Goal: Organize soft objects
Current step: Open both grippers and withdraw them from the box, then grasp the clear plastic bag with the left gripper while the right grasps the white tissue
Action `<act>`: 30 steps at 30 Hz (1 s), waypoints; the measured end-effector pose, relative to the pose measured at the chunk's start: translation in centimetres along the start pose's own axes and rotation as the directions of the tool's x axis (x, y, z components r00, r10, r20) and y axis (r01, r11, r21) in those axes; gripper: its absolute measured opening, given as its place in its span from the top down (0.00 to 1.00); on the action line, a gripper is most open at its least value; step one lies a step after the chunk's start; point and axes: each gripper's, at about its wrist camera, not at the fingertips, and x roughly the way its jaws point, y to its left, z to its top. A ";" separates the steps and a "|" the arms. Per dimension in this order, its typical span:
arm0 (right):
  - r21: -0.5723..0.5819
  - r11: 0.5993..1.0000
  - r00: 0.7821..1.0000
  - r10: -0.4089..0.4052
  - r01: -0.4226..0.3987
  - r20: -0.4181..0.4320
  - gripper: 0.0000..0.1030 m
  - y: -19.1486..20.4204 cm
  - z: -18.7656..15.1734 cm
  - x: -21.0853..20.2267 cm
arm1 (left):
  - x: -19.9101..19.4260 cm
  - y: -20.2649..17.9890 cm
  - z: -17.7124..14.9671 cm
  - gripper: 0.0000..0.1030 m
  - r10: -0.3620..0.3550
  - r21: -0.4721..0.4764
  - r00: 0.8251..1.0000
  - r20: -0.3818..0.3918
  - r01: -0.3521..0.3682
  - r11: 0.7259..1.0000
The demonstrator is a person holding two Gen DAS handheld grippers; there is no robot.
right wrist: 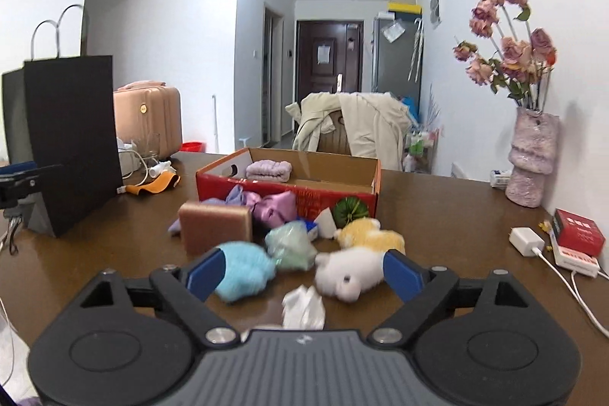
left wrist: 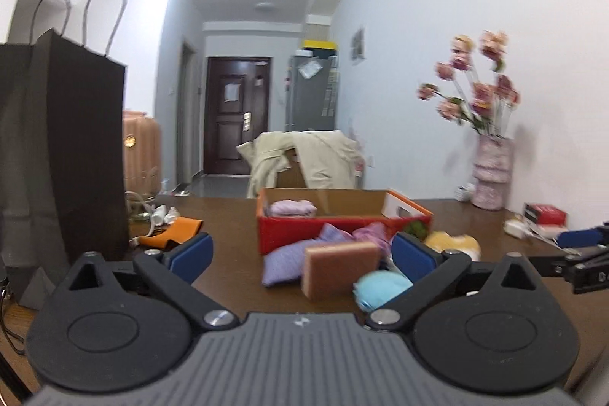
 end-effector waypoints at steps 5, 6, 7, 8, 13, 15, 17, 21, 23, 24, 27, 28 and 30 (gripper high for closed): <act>0.057 0.998 0.999 0.039 -0.040 0.010 0.13 1.3 -2.1 -1.3 | -0.1 -1.1 -0.7 0.00 -0.029 0.035 1.000 0.007 0.029 0.999; 0.050 0.998 0.999 0.047 -0.047 0.005 0.13 1.4 -2.3 -1.2 | 0.2 -1.1 -0.7 0.00 -0.033 0.030 0.999 0.003 0.033 0.999; 0.044 0.998 0.999 0.048 -0.048 -0.004 0.14 1.6 -2.5 -1.0 | 0.3 -1.1 -0.8 0.00 -0.038 0.025 0.999 0.000 0.038 0.999; 0.035 0.998 0.999 0.046 -0.045 -0.016 0.15 1.7 -2.6 -0.7 | 0.6 -1.2 -0.9 0.00 -0.044 0.023 0.999 -0.007 0.044 0.999; 0.070 0.997 0.997 0.045 -0.041 -0.061 0.24 1.4 -3.0 1.2 | 2.6 -1.8 -1.8 0.00 -0.073 0.016 0.995 -0.066 0.074 0.997; 0.080 0.996 0.995 0.049 -0.042 -0.083 0.29 1.2 -3.1 2.3 | 3.7 -2.1 -2.0 0.00 -0.084 0.019 0.992 -0.092 0.086 0.996; 0.090 0.995 0.994 0.048 -0.039 -0.098 0.31 0.8 -3.2 3.3 | 4.7 -2.3 -2.0 0.00 -0.098 0.016 0.990 -0.103 0.100 0.995; 0.109 0.994 0.991 0.044 -0.030 -0.125 0.37 0.1 -3.0 5.5 | 7.5 -3.4 -2.0 0.06 -0.141 0.019 0.979 -0.147 0.145 0.989; 0.120 0.993 0.990 0.040 -0.023 -0.138 0.39 -0.4 -2.9 6.6 | 9.1 -4.2 -2.1 0.09 -0.165 0.016 0.972 -0.169 0.170 0.985; 0.125 0.992 0.989 0.041 -0.023 -0.144 0.41 -0.6 -2.8 7.3 | 10.2 -4.6 -2.1 0.11 -0.180 0.012 0.965 -0.190 0.185 0.983; 0.138 0.990 0.985 0.050 -0.027 -0.166 0.50 -1.2 -2.6 9.3 | 13.5 -6.0 -2.2 0.27 -0.190 0.002 0.947 -0.260 0.197 0.980; 0.140 0.990 0.984 0.052 -0.027 -0.172 0.54 -1.3 -2.6 9.9 | 14.5 -6.4 -2.3 0.28 -0.203 -0.007 0.939 -0.277 0.209 0.978; 0.133 0.991 0.979 0.059 -0.033 -0.196 0.63 -1.6 -2.6 11.2 | 16.6 -7.1 -2.4 0.31 -0.219 -0.039 0.923 -0.317 0.219 0.975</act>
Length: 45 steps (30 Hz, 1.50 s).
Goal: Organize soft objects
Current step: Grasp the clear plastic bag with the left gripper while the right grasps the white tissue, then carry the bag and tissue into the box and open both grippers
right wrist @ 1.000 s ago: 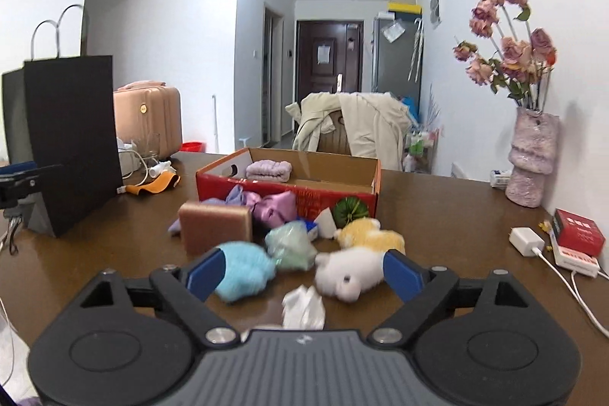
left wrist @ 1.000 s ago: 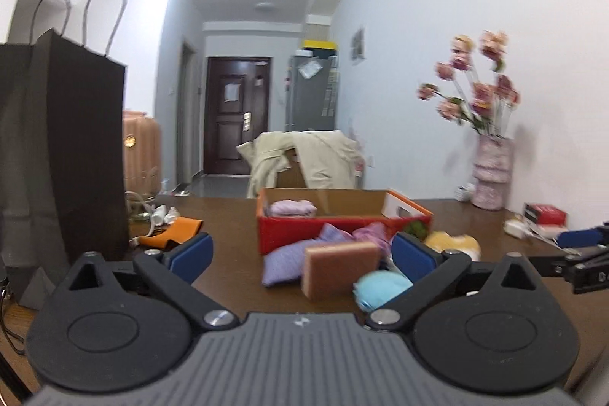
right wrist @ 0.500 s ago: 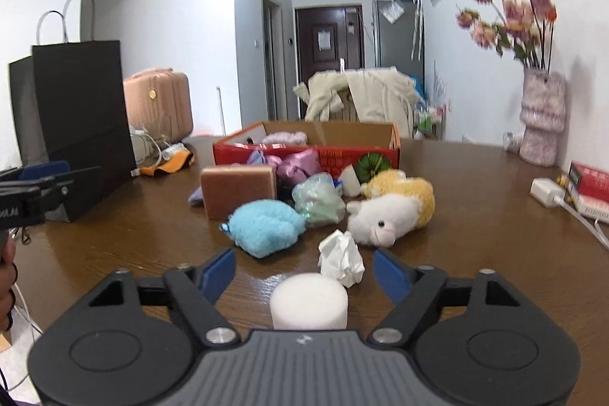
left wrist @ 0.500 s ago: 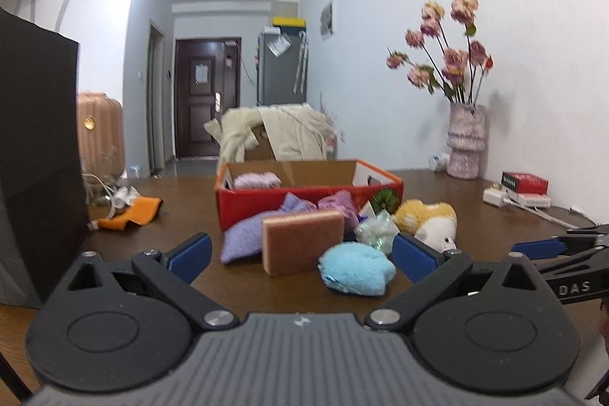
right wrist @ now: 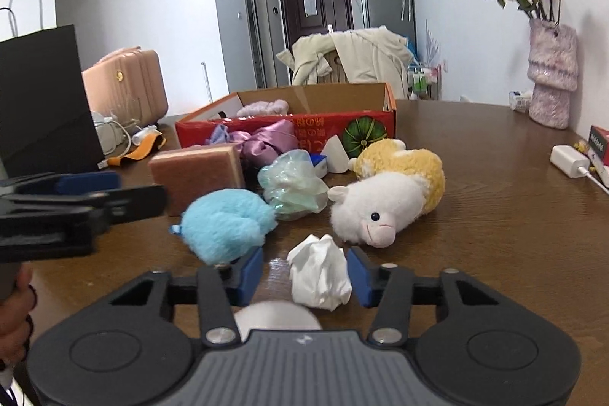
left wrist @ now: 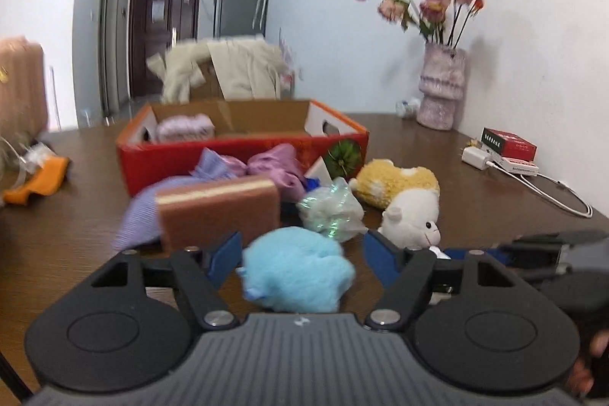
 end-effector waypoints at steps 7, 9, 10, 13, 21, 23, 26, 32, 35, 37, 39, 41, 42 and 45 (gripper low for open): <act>0.007 1.000 1.000 0.022 -0.022 -0.005 0.91 -1.9 1.0 1.6 | 4.6 -1.4 0.9 0.39 -0.025 -0.030 0.998 -0.061 0.023 0.999; 0.023 1.000 1.000 0.013 -0.013 0.009 0.91 -2.9 1.3 1.5 | 5.5 -2.0 0.9 0.39 -0.024 -0.013 0.997 -0.071 0.023 1.000; 0.029 0.999 1.000 0.011 -0.012 0.015 0.91 -3.3 1.5 1.4 | 6.0 -2.2 1.1 0.39 -0.016 -0.012 0.997 -0.075 0.015 1.000; 0.044 0.999 1.000 0.007 -0.008 0.029 0.91 -4.4 1.9 1.4 | 7.5 -2.7 1.7 0.39 0.007 -0.021 0.997 -0.080 -0.009 1.000; 0.060 0.998 0.998 0.033 -0.035 0.047 0.91 -6.0 2.4 1.5 | 10.9 -2.8 3.1 0.65 0.040 -0.062 0.990 -0.135 -0.048 0.997; 0.067 0.997 0.998 0.036 -0.039 0.046 0.91 -6.2 2.3 1.6 | 10.3 -2.9 3.1 0.67 0.026 -0.065 0.992 -0.122 -0.034 0.997; 0.068 0.997 0.998 0.038 -0.041 0.048 0.92 -6.1 2.3 1.4 | 8.8 -2.8 3.3 0.67 0.004 -0.084 0.995 -0.100 -0.013 0.996; 0.033 0.998 0.995 0.046 -0.049 0.084 0.92 -4.2 2.8 -0.5 | 3.3 -1.8 3.9 0.67 -0.001 -0.122 1.000 -0.009 0.000 0.993; 0.011 0.999 0.992 0.048 -0.049 0.114 0.92 -2.7 3.1 -1.9 | 0.3 -0.7 4.1 0.67 0.015 -0.142 0.999 0.035 -0.010 0.990; -0.009 0.999 0.990 0.052 -0.052 0.132 0.92 -1.4 3.2 -2.7 | -1.7 0.2 4.2 0.67 0.023 -0.151 0.997 0.068 -0.013 0.988; -0.040 0.998 0.987 0.060 -0.055 0.150 0.92 0.0 3.7 -3.4 | -3.3 1.4 4.5 0.67 0.036 -0.158 0.994 0.102 -0.019 0.987; -0.068 0.996 0.983 0.077 -0.066 0.166 0.92 1.2 4.5 -3.8 | -4.1 2.8 5.2 0.67 0.048 -0.162 0.991 0.121 -0.028 0.986; -0.086 0.994 0.982 0.084 -0.070 0.171 0.92 1.8 5.0 -3.8 | -4.3 3.6 5.6 0.67 0.051 -0.161 0.991 0.127 -0.030 0.986; -0.121 0.988 0.978 0.113 -0.092 0.175 0.92 3.0 7.4 -3.2 | -3.9 6.2 7.8 0.67 0.062 -0.157 0.987 0.146 -0.039 0.987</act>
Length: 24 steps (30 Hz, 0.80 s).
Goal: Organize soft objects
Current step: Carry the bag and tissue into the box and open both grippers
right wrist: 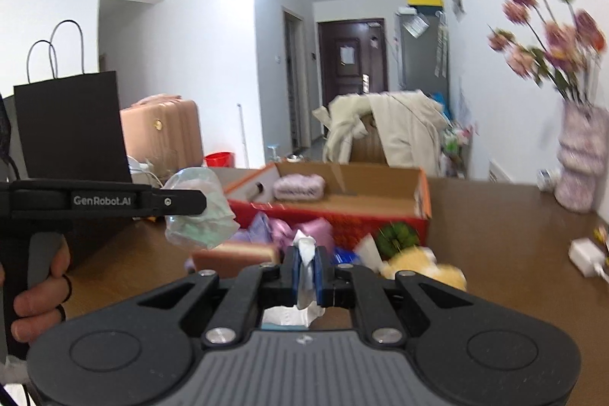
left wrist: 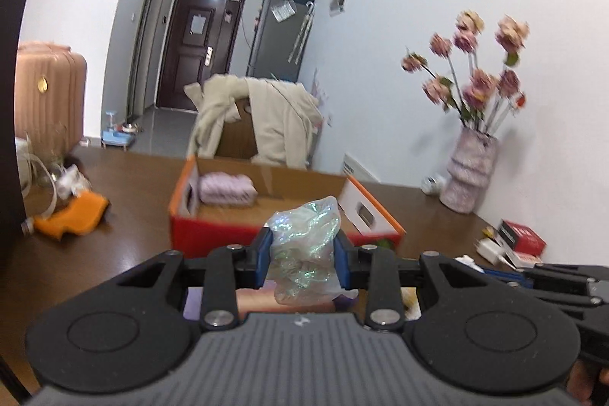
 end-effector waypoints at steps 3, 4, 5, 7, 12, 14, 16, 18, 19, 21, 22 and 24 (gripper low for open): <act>-0.018 0.999 0.999 0.039 -0.039 -0.004 0.92 -0.1 3.1 2.5 | 2.7 2.3 2.5 0.66 -0.014 0.003 1.000 -0.007 0.014 1.000; -0.019 0.999 0.999 0.049 -0.049 -0.010 0.92 -0.3 4.1 3.7 | 4.0 3.1 3.4 0.66 -0.016 0.005 1.000 -0.021 0.016 1.000; -0.019 0.998 0.998 0.057 -0.058 -0.018 0.92 -0.5 5.2 5.1 | 5.2 3.7 4.0 0.66 -0.010 0.011 1.000 -0.029 0.010 1.000; -0.017 0.998 0.997 0.058 -0.059 -0.044 0.92 -0.9 7.2 8.1 | 7.5 4.8 5.3 0.66 0.004 0.023 0.999 -0.033 -0.004 1.000; 0.004 0.999 0.996 0.037 -0.037 -0.078 0.92 -2.9 11.8 16.6 | 13.5 7.7 8.2 0.65 0.036 0.013 0.998 -0.057 -0.035 0.999; -0.001 1.000 0.995 0.017 -0.017 -0.101 0.92 -3.8 13.1 20.3 | 16.6 8.8 8.8 0.64 0.031 -0.001 0.995 -0.092 -0.031 1.000; 0.002 1.000 0.992 -0.006 0.006 -0.128 0.92 -4.9 14.1 24.5 | 19.8 9.7 8.9 0.64 0.038 -0.003 0.988 -0.150 -0.039 0.999; 0.030 0.999 0.985 -0.016 0.022 -0.171 0.92 -6.1 14.7 28.6 | 22.8 10.4 8.6 0.64 0.043 -0.009 0.974 -0.223 -0.047 0.999; 0.056 0.998 0.980 -0.018 0.030 -0.200 0.92 -6.8 14.8 30.7 | 24.1 10.5 8.4 0.64 0.054 0.001 0.966 -0.254 -0.055 0.998; 0.082 0.996 0.968 -0.023 0.045 -0.248 0.92 -7.7 14.7 34.6 | 25.8 10.8 7.8 0.60 0.083 0.027 0.955 -0.286 -0.079 0.997; 0.086 0.994 0.963 -0.036 0.060 -0.265 0.92 -7.8 14.5 36.1 | 26.4 10.9 7.5 0.60 0.095 0.043 0.951 -0.296 -0.086 0.995; 0.129 0.989 0.955 -0.037 0.078 -0.293 0.88 -8.2 13.8 38.7 | 27.3 11.0 7.1 0.49 0.104 0.065 0.944 -0.314 -0.088 0.994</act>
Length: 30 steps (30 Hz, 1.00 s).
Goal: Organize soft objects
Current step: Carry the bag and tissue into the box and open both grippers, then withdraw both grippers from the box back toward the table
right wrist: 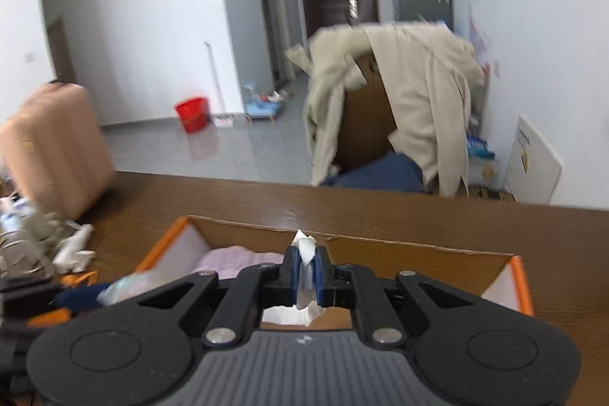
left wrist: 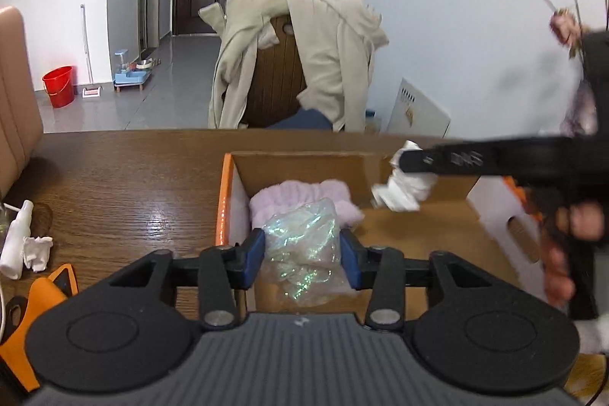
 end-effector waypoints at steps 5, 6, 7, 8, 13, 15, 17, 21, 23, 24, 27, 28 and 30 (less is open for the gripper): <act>0.018 1.000 0.995 -0.017 0.019 -0.102 0.69 0.3 -1.3 4.8 | 0.9 0.0 -0.6 0.31 0.007 0.021 1.000 0.018 -0.007 1.000; 0.016 1.000 0.994 -0.010 0.011 -0.109 0.64 0.4 -1.6 5.1 | 0.9 0.0 -0.7 0.31 0.009 0.019 1.000 0.019 -0.009 1.000; 0.014 1.000 0.993 -0.010 0.011 -0.114 0.57 0.5 -1.7 5.2 | 0.8 0.0 -0.6 0.31 0.012 0.011 1.000 0.023 -0.012 1.000; 0.016 1.000 0.994 -0.011 0.012 -0.108 0.55 0.6 -1.7 5.0 | 0.7 0.1 -0.5 0.31 0.014 0.004 1.000 0.025 -0.015 1.000; 0.003 1.000 0.999 -0.003 0.004 -0.052 0.47 1.0 -0.6 1.4 | -2.1 0.0 0.5 0.31 0.022 -0.013 0.998 0.064 -0.021 1.000; -0.005 1.000 1.000 0.001 -0.001 -0.026 0.47 1.0 0.1 -0.8 | -4.1 -0.4 1.0 0.29 0.022 -0.005 0.995 0.094 -0.021 1.000; -0.015 1.000 1.000 -0.001 0.001 -0.003 0.46 0.7 0.7 -3.2 | -6.7 -0.9 1.2 0.28 0.023 -0.001 0.992 0.127 -0.023 1.000; -0.027 1.000 0.999 -0.007 0.009 0.053 0.44 0.2 0.7 -10.0 | -12.1 -2.1 1.1 0.24 0.029 0.028 0.982 0.186 -0.034 0.999; -0.032 0.999 0.996 -0.011 0.014 0.086 0.38 -0.1 0.2 -13.8 | -14.9 -2.7 0.8 0.20 0.029 0.041 0.976 0.215 -0.038 0.998; -0.038 0.999 0.995 -0.011 0.015 0.101 0.36 -0.3 -0.2 -15.7 | -16.2 -3.0 0.6 0.19 0.028 0.046 0.974 0.227 -0.039 0.998; -0.060 0.998 0.991 -0.012 0.020 0.137 0.33 -0.8 -1.6 -20.9 | -20.1 -3.8 -0.4 0.17 0.029 0.048 0.965 0.261 -0.043 0.998; -0.069 0.997 0.989 -0.012 0.022 0.145 0.32 -1.0 -2.2 -22.5 | -21.3 -3.9 -0.7 0.16 0.030 0.043 0.961 0.275 -0.043 0.998; -0.091 0.995 0.986 -0.020 0.036 0.163 0.30 -1.3 -3.3 -25.5 | -23.6 -4.4 -1.3 0.15 0.032 0.039 0.951 0.308 -0.046 0.998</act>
